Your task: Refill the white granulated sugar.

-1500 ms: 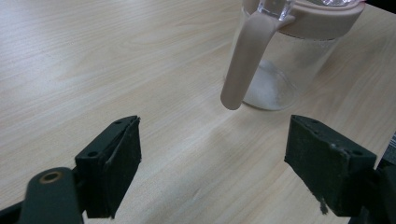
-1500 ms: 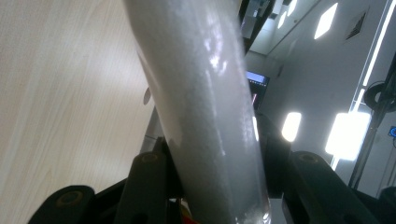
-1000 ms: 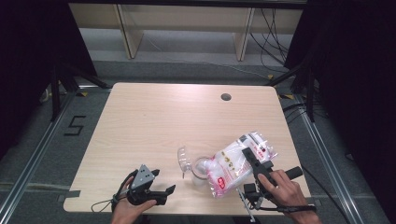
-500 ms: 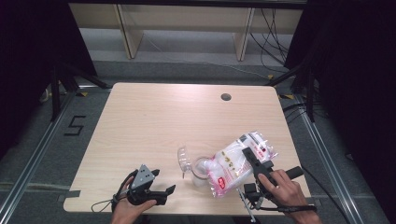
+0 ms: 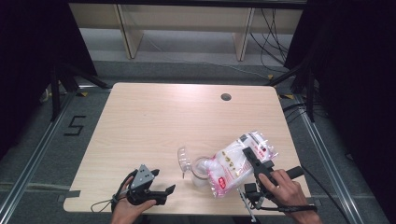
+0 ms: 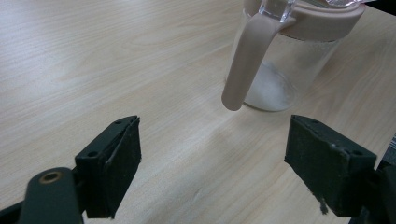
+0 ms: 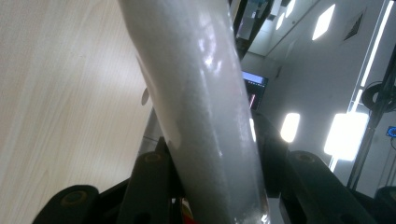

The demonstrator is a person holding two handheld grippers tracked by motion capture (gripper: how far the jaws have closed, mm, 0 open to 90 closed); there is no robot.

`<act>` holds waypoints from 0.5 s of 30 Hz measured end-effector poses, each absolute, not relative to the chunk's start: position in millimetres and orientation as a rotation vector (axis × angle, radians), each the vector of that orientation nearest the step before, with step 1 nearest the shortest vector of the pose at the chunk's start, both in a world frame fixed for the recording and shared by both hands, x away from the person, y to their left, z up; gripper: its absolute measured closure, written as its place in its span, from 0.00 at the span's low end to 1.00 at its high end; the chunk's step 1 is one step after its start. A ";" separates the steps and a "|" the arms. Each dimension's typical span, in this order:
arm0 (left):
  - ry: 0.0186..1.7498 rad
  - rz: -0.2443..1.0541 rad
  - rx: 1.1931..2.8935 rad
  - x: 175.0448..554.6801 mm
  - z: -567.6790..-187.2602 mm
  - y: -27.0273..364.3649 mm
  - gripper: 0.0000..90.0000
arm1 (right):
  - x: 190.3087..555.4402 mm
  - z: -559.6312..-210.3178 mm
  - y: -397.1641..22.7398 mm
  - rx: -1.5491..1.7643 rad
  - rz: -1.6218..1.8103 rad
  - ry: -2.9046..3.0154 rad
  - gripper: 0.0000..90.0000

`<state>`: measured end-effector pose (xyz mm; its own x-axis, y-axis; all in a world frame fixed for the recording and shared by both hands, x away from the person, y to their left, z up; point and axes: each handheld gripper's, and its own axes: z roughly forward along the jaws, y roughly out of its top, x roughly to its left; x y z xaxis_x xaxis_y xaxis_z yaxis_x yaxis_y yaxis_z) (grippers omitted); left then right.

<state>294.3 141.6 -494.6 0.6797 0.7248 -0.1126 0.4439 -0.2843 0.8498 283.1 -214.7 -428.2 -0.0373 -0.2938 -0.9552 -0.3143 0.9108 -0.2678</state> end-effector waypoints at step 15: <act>0.908 0.364 1.930 294.2 -494.8 141.6 0.20 | 283.1 -423.9 -214.2 -0.513 -0.013 1.622 0.73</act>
